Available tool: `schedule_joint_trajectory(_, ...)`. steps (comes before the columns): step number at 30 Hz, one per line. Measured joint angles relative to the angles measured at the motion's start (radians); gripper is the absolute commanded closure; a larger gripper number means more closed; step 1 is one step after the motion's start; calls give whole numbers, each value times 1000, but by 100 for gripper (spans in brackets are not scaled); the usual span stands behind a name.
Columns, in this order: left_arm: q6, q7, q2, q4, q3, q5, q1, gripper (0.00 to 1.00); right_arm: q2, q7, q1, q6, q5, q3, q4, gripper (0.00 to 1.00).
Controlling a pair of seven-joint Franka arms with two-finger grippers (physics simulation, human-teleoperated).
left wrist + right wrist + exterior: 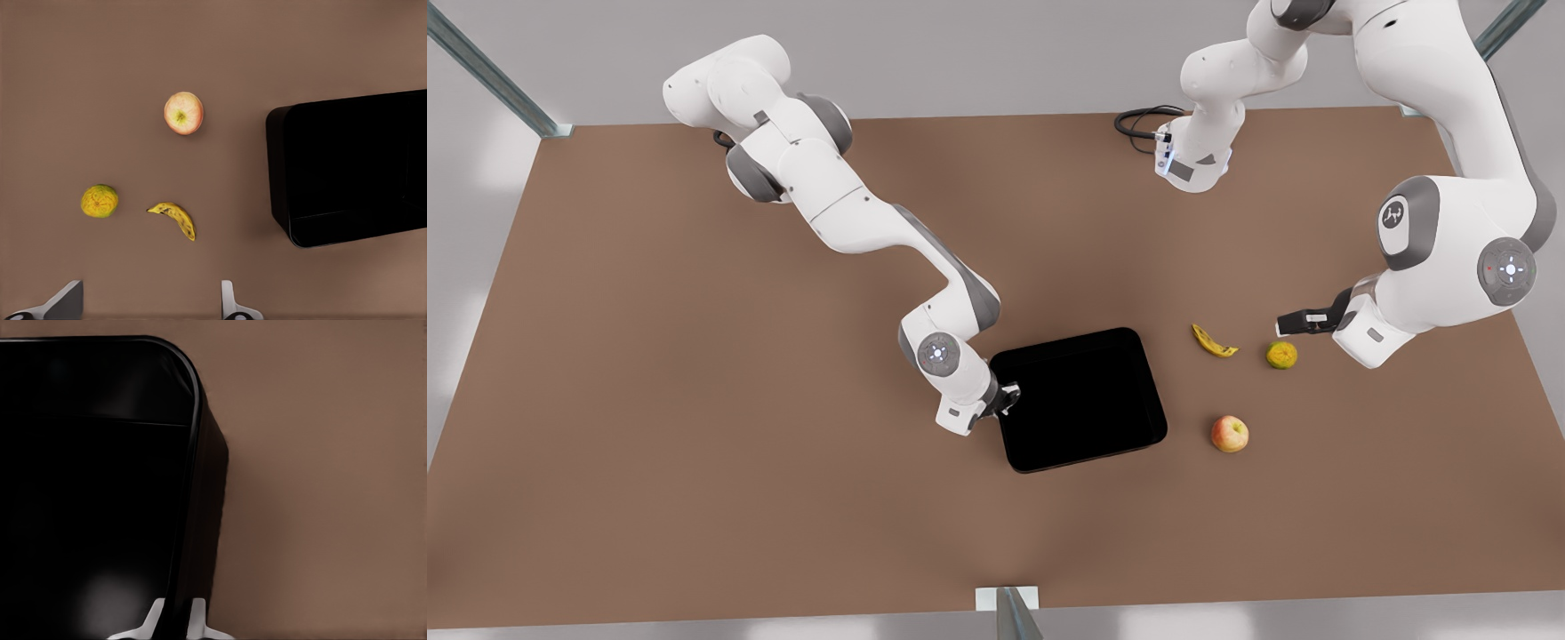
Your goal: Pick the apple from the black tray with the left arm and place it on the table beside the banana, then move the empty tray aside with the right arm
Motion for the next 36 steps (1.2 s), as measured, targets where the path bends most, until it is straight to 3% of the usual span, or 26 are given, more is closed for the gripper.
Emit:
schedule_joint_trajectory(5,0,-1,1,0,0,0,0,0,-23,7,0,-33,-1,-7,1,76)
schedule_joint_trajectory(11,0,-2,0,0,0,0,0,0,-108,6,-29,-112,-1,-6,-5,77)
schedule_joint_trajectory(14,0,-2,1,0,0,0,0,0,-181,-4,-43,-205,-3,-59,-8,77)
schedule_joint_trajectory(20,0,-3,1,0,0,0,0,0,-295,-62,-162,-403,-8,-109,-65,77)
schedule_joint_trajectory(28,0,-7,3,3,0,2,-1,0,-473,-228,-367,-553,-21,-155,-269,78)
schedule_joint_trajectory(36,2,-12,6,15,-1,-1,-3,0,-496,-454,-606,-623,-47,-148,-326,78)
